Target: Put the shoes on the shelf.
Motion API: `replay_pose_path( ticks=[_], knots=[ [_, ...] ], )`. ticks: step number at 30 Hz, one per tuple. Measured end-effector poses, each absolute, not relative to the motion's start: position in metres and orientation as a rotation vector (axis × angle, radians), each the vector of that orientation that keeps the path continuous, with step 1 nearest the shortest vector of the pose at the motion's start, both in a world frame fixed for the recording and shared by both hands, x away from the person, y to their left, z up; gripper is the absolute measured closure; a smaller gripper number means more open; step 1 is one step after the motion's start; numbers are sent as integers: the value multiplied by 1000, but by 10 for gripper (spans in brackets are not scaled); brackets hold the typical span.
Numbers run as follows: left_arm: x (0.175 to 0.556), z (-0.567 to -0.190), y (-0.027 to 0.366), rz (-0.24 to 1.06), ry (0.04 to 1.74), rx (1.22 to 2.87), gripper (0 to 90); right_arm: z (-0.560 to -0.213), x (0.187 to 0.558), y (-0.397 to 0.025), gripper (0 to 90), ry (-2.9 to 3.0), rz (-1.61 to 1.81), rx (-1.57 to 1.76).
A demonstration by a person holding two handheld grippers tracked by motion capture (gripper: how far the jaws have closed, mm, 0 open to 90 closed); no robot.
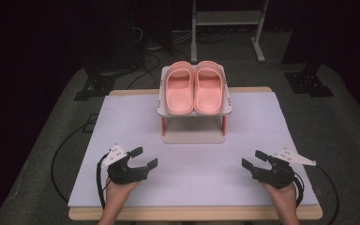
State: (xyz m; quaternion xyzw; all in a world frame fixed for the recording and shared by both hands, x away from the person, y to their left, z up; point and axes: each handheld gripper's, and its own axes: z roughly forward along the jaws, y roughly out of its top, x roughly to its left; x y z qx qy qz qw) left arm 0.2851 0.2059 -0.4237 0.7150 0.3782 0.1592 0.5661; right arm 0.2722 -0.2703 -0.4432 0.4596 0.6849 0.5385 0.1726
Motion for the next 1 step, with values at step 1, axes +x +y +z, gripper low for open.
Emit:
replay_pose_path(
  ticks=[1],
  knots=[
    [285, -424, 206, 370, 888, 1679, 181, -444, 271, -270, 255, 1947, 1517, 1304]
  ],
)
